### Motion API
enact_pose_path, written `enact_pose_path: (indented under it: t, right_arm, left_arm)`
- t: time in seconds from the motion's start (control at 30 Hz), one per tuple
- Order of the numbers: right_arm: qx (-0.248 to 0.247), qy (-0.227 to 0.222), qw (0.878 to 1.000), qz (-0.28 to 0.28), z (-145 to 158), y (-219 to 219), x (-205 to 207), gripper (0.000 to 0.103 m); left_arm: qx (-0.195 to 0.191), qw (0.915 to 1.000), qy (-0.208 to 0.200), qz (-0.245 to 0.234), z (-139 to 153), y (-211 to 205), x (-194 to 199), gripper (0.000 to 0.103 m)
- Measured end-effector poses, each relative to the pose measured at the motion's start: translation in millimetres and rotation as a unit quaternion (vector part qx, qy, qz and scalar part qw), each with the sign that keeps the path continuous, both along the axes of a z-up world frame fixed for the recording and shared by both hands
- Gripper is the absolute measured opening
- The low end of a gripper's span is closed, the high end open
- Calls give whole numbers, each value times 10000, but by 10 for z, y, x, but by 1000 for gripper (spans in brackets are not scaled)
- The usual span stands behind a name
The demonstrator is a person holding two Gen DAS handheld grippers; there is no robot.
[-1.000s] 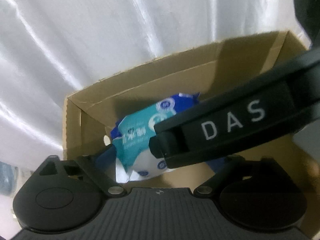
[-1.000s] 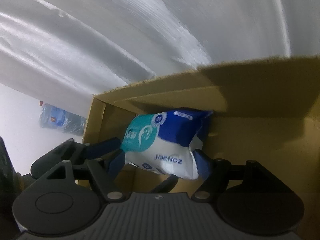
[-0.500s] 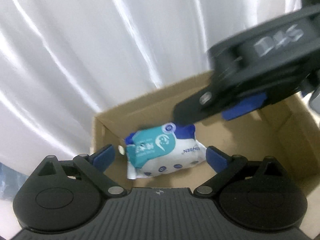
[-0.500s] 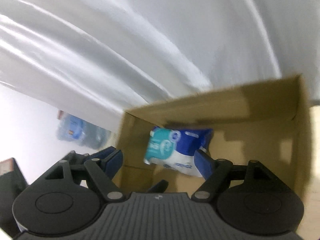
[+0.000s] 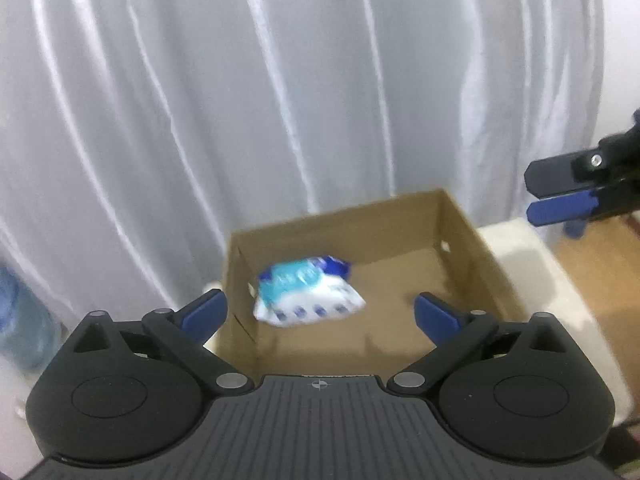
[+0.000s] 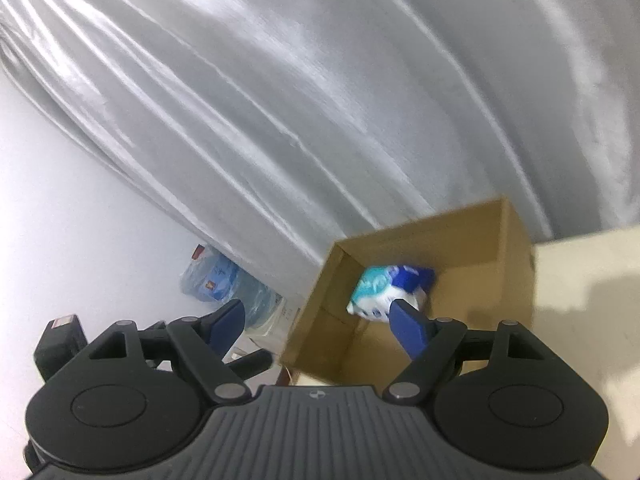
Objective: Organize objects
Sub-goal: 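Open the right gripper to drop the pack and withdraw, then reach the right gripper to the purple air freshener can and close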
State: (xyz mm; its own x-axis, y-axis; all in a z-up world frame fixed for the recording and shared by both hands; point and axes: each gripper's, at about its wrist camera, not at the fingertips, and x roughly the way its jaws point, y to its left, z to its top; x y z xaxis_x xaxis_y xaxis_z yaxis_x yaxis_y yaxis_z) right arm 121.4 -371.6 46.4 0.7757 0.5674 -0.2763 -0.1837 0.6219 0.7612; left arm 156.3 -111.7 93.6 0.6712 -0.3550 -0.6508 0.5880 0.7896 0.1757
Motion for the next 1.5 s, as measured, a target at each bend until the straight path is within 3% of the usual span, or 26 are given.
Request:
enact_pose_path:
  t: [0.3, 0.53, 0.77, 0.97, 1.13, 1.3, 1.5]
  right_arm:
    - [290, 652, 9974, 40, -753, -3, -462, 82]
    - [251, 976, 9947, 224, -1036, 212, -577, 82]
    - [-57, 1185, 9919, 451, -1123, 559, -541, 82]
    - [-350, 1255, 9886, 760, -1078, 879, -394, 82]
    - [-454, 1268, 9850, 1075, -1029, 1178, -220, 79]
    - [-614, 1272, 9808, 1341, -984, 1510, 15, 75]
    - [-847, 1288, 9767, 1492, -1001, 1876, 312, 68]
  left_arm:
    - [-812, 9910, 854, 632, -650, 234, -760, 101]
    - [-849, 9827, 1375, 908, -985, 333, -942, 100]
    - [-678, 9864, 1138, 973, -1092, 389, -948, 99]
    - [-452, 9910, 674, 1064, -1175, 480, -983, 97]
    - [-549, 9890, 453, 1296, -1187, 685, -890, 95]
    - [-677, 9848, 427, 1539, -1223, 902, -718, 85]
    - [-725, 9824, 689, 1580, -1367, 1070, -486, 78]
